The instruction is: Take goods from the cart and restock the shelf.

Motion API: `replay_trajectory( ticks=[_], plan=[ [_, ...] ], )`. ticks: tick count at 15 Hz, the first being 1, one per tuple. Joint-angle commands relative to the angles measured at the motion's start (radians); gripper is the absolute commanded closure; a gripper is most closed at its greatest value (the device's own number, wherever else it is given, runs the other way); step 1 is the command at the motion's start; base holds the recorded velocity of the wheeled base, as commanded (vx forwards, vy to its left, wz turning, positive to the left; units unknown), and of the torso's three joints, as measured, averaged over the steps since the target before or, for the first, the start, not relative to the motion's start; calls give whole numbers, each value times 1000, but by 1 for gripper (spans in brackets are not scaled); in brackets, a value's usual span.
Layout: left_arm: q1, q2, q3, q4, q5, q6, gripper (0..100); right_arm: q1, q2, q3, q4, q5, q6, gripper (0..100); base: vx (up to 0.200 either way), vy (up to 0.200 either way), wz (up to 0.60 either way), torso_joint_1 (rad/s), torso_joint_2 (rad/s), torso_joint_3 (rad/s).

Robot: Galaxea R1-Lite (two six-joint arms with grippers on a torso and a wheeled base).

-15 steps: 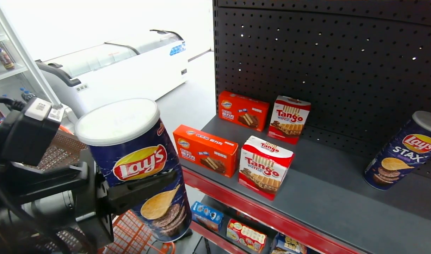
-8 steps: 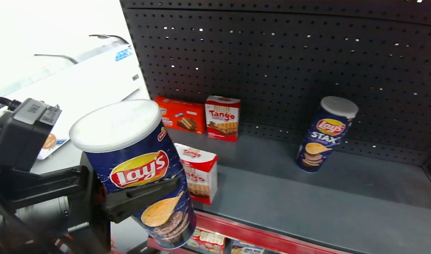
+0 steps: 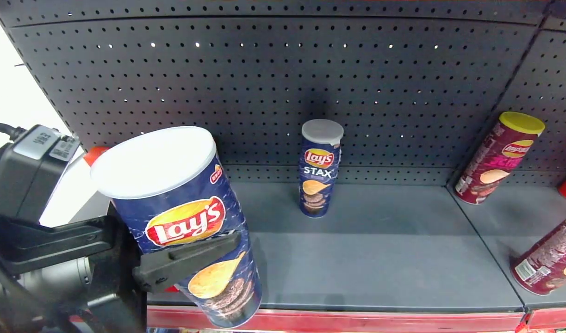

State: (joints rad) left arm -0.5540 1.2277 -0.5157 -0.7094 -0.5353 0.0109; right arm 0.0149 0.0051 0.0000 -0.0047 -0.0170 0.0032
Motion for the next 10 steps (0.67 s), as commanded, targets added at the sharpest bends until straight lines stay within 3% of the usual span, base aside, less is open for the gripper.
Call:
replay_trajectory(
  ticks=[1,3,10],
  plan=[
    [0,1,6,-2,0,0,100,0,1,0,0,0,0,0,0,0,0,0,0,0],
    [3,-5,13,-2,0,-2,100,0,1,0,0,0,1,0,0,0,-600,10,0,0],
    [9,-7,14,-1,3,-3,100,0,1,0,2,2,0,0,0,0,0,0,0,0]
  ],
)
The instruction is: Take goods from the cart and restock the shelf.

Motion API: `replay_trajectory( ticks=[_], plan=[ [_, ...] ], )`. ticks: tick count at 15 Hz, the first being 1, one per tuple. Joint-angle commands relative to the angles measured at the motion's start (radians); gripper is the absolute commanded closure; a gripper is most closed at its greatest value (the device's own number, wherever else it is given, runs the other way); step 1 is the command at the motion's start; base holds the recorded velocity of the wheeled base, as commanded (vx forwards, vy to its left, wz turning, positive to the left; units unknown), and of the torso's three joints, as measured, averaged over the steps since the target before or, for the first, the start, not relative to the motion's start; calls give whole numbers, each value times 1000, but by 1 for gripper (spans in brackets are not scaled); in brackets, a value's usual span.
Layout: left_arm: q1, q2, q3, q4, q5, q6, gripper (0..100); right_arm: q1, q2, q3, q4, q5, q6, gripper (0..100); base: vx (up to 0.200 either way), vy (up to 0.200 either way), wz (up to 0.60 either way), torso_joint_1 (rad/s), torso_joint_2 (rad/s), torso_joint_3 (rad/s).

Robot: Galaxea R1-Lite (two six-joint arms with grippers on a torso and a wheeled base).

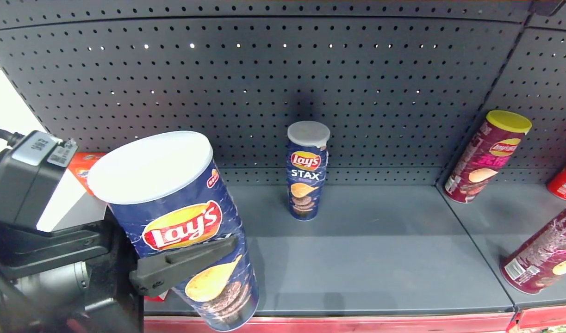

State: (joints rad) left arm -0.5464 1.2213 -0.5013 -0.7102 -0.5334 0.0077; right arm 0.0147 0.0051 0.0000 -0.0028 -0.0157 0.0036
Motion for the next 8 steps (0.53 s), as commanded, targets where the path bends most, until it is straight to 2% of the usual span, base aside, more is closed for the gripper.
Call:
replay_trajectory(
  ticks=[1,3,4,6,8],
  plan=[
    [8,0,0,0,1,0,100,1,1,0,0,0,-1,0,0,0,0,0,0,0],
    [20,-8,9,0,1,0,100,25,55,-2,0,14,-5,0,0,0,0,0,0,0],
    [20,-6,6,0,1,0,100,48,133,-115,-23,74,15,0,0,0,0,0,0,0],
    [13,-6,15,-2,-2,2,100,68,351,-268,-34,129,70,0,0,0,0,0,0,0],
    [19,-3,6,0,0,0,100,137,412,-370,10,220,-5,0,0,0,0,0,0,0]
  ],
)
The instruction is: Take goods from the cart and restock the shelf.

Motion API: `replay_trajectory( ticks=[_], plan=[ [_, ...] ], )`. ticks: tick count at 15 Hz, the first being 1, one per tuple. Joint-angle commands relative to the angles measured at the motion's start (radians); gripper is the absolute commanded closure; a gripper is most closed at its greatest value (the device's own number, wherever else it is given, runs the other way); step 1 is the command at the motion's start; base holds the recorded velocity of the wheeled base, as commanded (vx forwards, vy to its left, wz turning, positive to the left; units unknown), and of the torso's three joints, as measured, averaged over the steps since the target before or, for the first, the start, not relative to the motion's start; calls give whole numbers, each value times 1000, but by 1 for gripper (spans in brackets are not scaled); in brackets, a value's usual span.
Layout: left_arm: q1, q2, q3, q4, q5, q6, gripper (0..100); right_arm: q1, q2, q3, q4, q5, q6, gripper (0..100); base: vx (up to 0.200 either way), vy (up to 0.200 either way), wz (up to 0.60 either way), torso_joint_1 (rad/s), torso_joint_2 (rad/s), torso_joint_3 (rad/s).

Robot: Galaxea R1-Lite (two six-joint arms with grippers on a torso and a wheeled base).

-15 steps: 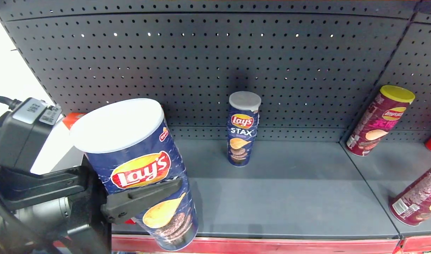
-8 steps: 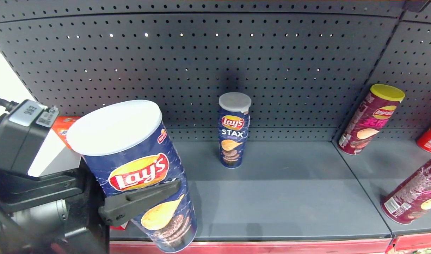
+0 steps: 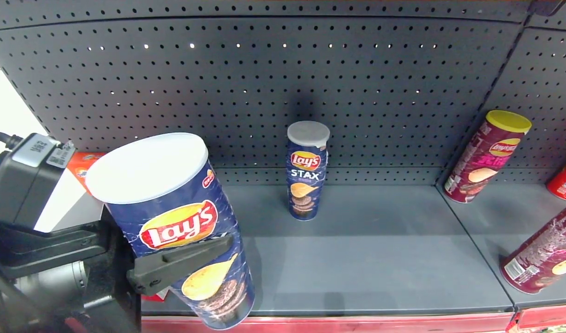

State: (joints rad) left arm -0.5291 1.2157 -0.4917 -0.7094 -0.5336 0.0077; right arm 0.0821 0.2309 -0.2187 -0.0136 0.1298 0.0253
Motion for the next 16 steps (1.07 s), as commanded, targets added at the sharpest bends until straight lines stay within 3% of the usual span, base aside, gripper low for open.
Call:
replay_trajectory(
  ticks=[1,2,6,11,13,14,16],
  plan=[
    [3,11,-16,-1,0,-8,100,113,274,-194,26,96,-76,0,0,0,0,0,0,0],
    [1,18,-22,-2,0,-31,100,148,334,-212,18,96,-96,0,0,0,0,0,0,0],
    [3,34,-31,-2,1,-37,100,352,551,-217,-140,91,-90,0,0,0,0,0,0,0],
    [9,24,-16,-2,3,-38,100,401,771,-303,-177,53,-79,0,0,0,0,0,0,0],
    [21,24,-19,-2,0,-37,100,370,854,-312,-266,53,-76,0,0,0,0,0,0,0],
    [24,25,-25,-2,0,-37,100,366,929,-310,-379,54,-70,0,0,0,0,0,0,0],
    [24,25,-19,-2,0,-37,100,363,1038,-375,-437,67,-65,0,0,0,0,0,0,0]
  ],
)
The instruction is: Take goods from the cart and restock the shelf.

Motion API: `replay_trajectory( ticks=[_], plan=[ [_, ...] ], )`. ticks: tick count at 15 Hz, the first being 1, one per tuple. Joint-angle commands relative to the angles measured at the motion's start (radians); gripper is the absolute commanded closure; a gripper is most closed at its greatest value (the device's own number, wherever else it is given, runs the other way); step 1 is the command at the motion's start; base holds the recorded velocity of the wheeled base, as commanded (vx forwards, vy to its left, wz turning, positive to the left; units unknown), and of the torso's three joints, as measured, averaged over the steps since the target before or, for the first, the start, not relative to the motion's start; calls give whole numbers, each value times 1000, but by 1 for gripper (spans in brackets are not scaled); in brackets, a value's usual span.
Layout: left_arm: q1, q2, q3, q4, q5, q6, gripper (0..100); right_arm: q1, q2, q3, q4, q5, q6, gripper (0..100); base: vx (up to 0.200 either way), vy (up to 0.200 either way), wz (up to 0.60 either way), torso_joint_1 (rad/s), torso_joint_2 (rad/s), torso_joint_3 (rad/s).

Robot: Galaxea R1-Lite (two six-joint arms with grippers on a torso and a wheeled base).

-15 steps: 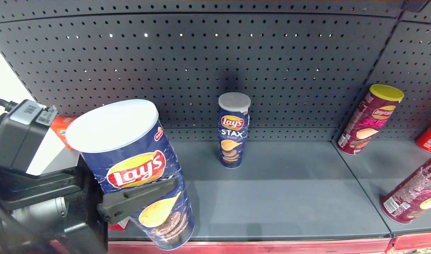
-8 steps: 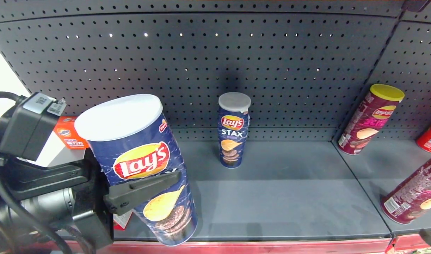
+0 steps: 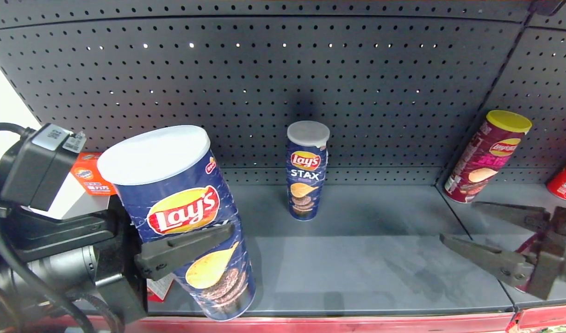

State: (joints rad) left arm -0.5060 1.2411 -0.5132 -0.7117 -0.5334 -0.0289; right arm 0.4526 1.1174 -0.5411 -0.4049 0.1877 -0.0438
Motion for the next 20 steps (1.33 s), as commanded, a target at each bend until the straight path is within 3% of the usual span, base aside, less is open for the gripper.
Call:
replay_trajectory(
  ticks=[1,3,6,10,12,20],
  plan=[
    [1,0,2,0,0,0,100,-25,200,-89,-57,53,1,0,0,0,0,0,0,0],
    [10,1,-1,0,-2,-5,100,-74,315,-195,-114,164,-56,0,0,0,0,0,0,0],
    [12,0,-2,-2,-2,-35,100,-72,426,-333,-118,291,-113,0,0,0,0,0,0,0],
    [12,0,-2,-2,-19,-43,100,-75,570,-477,-134,506,-192,0,0,0,0,0,0,0],
    [12,1,-2,-2,-19,-43,100,-78,668,-528,-249,688,-199,0,0,0,0,0,0,0],
    [12,11,-16,-5,-20,-63,100,-78,906,-694,-313,708,-194,0,0,0,0,0,0,0]
  ],
)
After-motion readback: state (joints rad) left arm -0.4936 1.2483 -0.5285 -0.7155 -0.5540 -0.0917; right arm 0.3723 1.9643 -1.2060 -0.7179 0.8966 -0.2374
